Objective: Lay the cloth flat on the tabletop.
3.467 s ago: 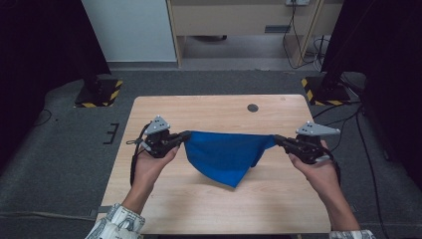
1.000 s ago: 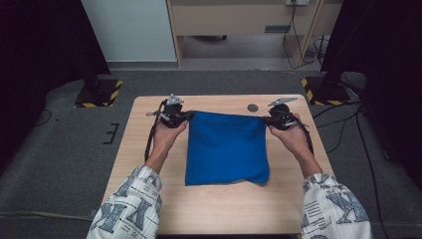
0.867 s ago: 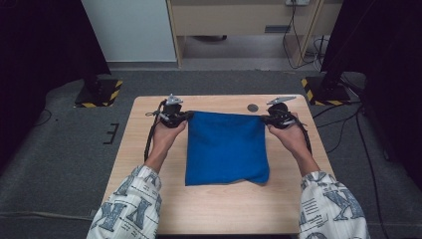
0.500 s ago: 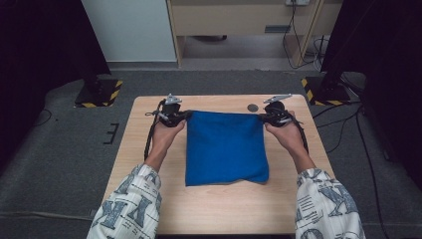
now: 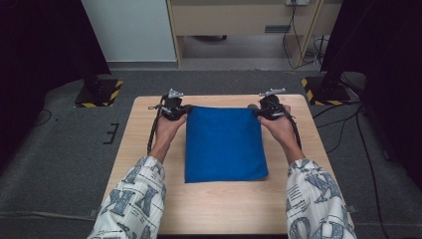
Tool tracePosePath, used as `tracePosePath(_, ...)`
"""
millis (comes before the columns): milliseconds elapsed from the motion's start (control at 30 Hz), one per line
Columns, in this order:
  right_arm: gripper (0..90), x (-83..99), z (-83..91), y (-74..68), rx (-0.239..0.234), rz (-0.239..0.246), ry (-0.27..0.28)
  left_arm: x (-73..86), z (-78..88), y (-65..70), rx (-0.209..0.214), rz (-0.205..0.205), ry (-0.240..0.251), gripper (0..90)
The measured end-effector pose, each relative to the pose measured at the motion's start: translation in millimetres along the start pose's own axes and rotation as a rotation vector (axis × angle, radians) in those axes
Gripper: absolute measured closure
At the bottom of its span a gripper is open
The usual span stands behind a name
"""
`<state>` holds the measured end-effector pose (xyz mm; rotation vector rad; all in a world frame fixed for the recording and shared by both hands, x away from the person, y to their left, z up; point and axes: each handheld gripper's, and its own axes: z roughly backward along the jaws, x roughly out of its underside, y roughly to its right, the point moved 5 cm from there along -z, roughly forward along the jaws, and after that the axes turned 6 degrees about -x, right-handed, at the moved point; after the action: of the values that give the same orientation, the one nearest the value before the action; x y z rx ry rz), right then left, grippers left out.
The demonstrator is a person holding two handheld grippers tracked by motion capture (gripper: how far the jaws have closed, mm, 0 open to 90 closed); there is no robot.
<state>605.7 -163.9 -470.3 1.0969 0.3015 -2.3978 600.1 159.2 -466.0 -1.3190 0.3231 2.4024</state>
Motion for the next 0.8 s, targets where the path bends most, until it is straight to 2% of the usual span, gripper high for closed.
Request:
tracePosePath(33,44.4,-2.5,2.1,0.5,0.015,0.005,0.024,-0.8,0.2,-0.8,0.001,0.005,0.009,69.3)
tracePosePath(67,40.0,-3.8,3.7,0.9,0.024,0.003,0.036,-1.8,1.0,-1.0,0.009,0.006,0.021,68.8)
tracePosePath(133,33.7,-5.6,8.0,2.0,0.024,-0.001,0.052,-4.2,3.6,-2.0,-0.005,-0.016,0.027,64.7)
tracePosePath(233,31.5,-4.1,13.9,5.1,0.03,-0.005,0.044,-8.6,10.2,-2.7,-0.018,-0.001,0.044,63.1)
tracePosePath(267,31.7,-3.1,15.7,5.7,0.033,-0.006,0.042,-9.8,11.8,-2.9,-0.02,-0.004,0.049,62.2)
tracePosePath(333,32.1,-0.5,19.4,6.2,0.034,-0.012,0.035,-9.6,11.7,-3.8,-0.033,-0.027,0.025,59.5)
tracePosePath(400,32.3,2.3,23.8,5.7,0.031,-0.019,0.036,-8.5,12.4,-3.6,-0.041,-0.042,0.009,60.5)
tracePosePath(467,31.3,7.1,27.3,4.7,0.017,-0.022,0.027,-8.0,14.4,-1.5,-0.029,-0.041,-0.004,59.9)
tracePosePath(533,32.0,12.8,30.6,4.4,0.015,-0.015,0.021,-8.6,19.3,2.5,-0.028,-0.056,-0.011,59.0)
tracePosePath(633,32.3,23.2,36.2,4.5,0.003,-0.025,0.016,-7.2,28.4,9.1,-0.019,-0.064,-0.001,58.6)
tracePosePath(800,40.3,47.8,47.6,-1.4,-0.047,-0.031,0.011,7.1,46.7,21.2,0.003,-0.082,-0.006,58.4)
